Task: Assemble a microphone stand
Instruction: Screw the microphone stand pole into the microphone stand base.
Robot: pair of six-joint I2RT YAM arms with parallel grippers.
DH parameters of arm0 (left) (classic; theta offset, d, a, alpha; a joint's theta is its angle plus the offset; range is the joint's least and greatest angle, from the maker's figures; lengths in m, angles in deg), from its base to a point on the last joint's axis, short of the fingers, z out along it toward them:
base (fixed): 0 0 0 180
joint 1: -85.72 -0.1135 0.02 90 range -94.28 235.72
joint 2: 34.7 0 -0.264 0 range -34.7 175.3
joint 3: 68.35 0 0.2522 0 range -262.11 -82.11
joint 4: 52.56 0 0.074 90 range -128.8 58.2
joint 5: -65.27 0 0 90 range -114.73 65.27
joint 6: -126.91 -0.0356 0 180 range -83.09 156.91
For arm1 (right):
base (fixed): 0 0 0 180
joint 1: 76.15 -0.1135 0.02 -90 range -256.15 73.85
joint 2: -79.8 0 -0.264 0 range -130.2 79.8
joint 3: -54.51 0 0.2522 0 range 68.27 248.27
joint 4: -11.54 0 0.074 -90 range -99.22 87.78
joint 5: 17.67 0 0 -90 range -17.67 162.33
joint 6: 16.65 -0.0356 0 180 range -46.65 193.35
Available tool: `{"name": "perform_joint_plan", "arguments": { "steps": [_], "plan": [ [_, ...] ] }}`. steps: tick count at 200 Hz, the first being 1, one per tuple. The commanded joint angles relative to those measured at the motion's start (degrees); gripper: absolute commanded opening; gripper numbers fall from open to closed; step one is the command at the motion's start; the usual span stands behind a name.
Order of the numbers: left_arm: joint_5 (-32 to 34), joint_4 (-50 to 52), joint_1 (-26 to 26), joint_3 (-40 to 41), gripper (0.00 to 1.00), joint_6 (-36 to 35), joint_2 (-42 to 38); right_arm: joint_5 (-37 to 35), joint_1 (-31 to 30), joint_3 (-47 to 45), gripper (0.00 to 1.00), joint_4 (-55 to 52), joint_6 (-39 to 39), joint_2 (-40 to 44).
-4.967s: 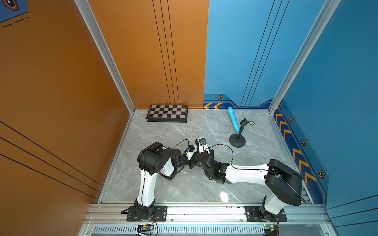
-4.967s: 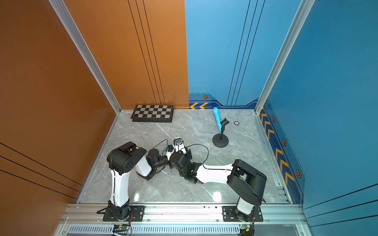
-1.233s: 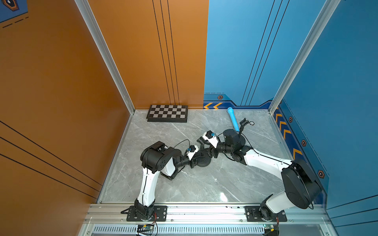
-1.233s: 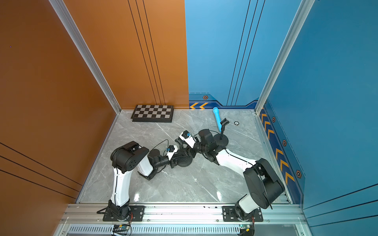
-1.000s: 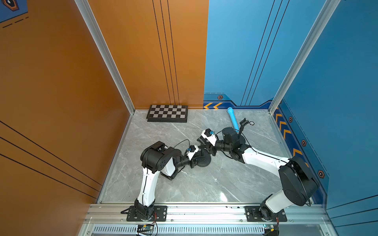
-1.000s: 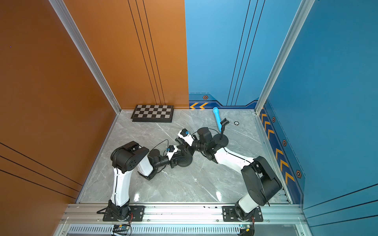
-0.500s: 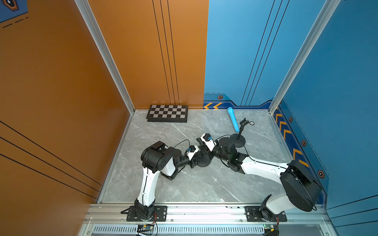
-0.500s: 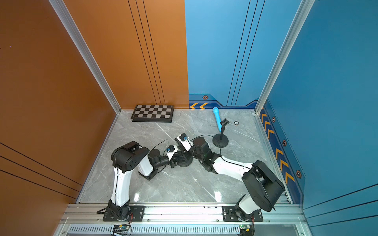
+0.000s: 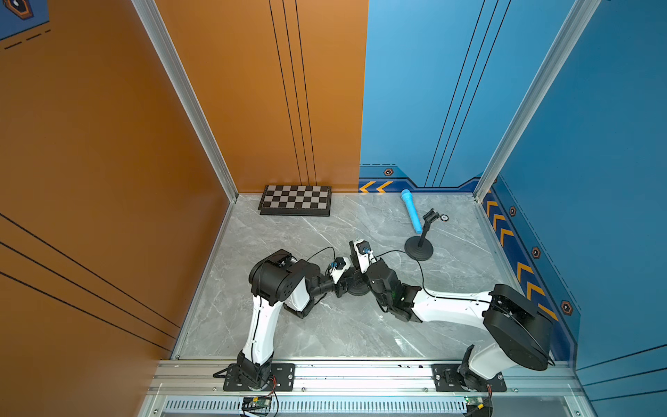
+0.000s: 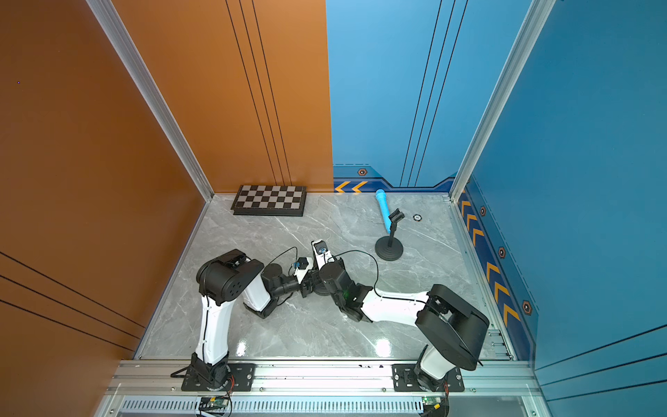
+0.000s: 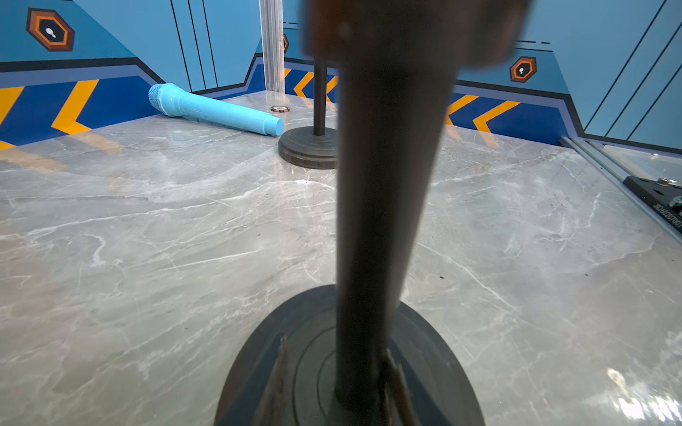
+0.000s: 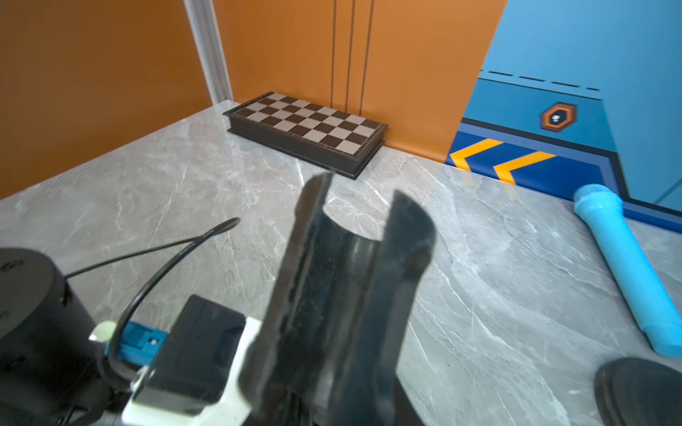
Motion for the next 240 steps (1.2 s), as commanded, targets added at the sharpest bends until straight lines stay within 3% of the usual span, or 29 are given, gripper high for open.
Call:
{"name": "perform_joint_plan", "arguments": {
  "steps": [1, 26, 82, 103, 128, 164, 172, 203, 216, 228, 240],
  "plan": [
    [1.05, 8.24, -0.08, 0.88, 0.41, 0.65, 2.73, 23.46, 5.68, 0.66, 0.47, -11.01, 7.0, 3.26],
    [0.93, 8.26, -0.04, 0.96, 0.41, 0.5, 2.64, 41.4, 11.95, 3.26, 0.59, -17.74, 16.31, 3.49],
    [0.72, 8.26, -0.13, 1.36, 0.41, 0.36, 2.47, 55.29, 18.61, 13.8, 0.58, -24.68, 22.55, -4.16],
    [0.71, 8.25, -0.12, 1.52, 0.41, 0.36, 2.4, 58.36, 19.8, 16.65, 0.5, -27.59, 24.59, -5.83],
    [0.86, 8.25, -0.15, 1.6, 0.41, 0.36, 2.38, 57.24, 19.95, 16.66, 0.24, -27.47, 24.12, -5.95],
    [1.06, 8.24, -0.05, 1.57, 0.41, 0.42, 2.47, 42.72, 16.63, 9.29, 0.04, -16.64, 18.02, -2.51],
    [1.07, 8.26, -0.04, 1.63, 0.41, 0.42, 2.47, 35.4, 14.84, 6.5, 0.0, -12.28, 15.73, -1.5],
    [1.41, 8.26, -0.07, 1.54, 0.41, 0.5, 2.68, 0.72, 3.57, -0.54, 0.0, 0.18, 7.46, -1.17],
    [1.39, 8.26, 0.05, 1.46, 0.41, 0.51, 2.82, -9.84, -0.36, -1.53, 0.0, 3.81, 5.08, -2.95],
    [1.42, 8.25, 0.1, 1.29, 0.41, 0.51, 2.97, -14.72, -2.41, -1.0, 0.0, 4.27, 3.38, -4.9],
    [1.2, 8.26, 0.14, 1.15, 0.41, 0.67, 3.17, -14.05, -3.0, -0.03, 0.0, 4.0, 2.39, -6.49]
  ]
}}
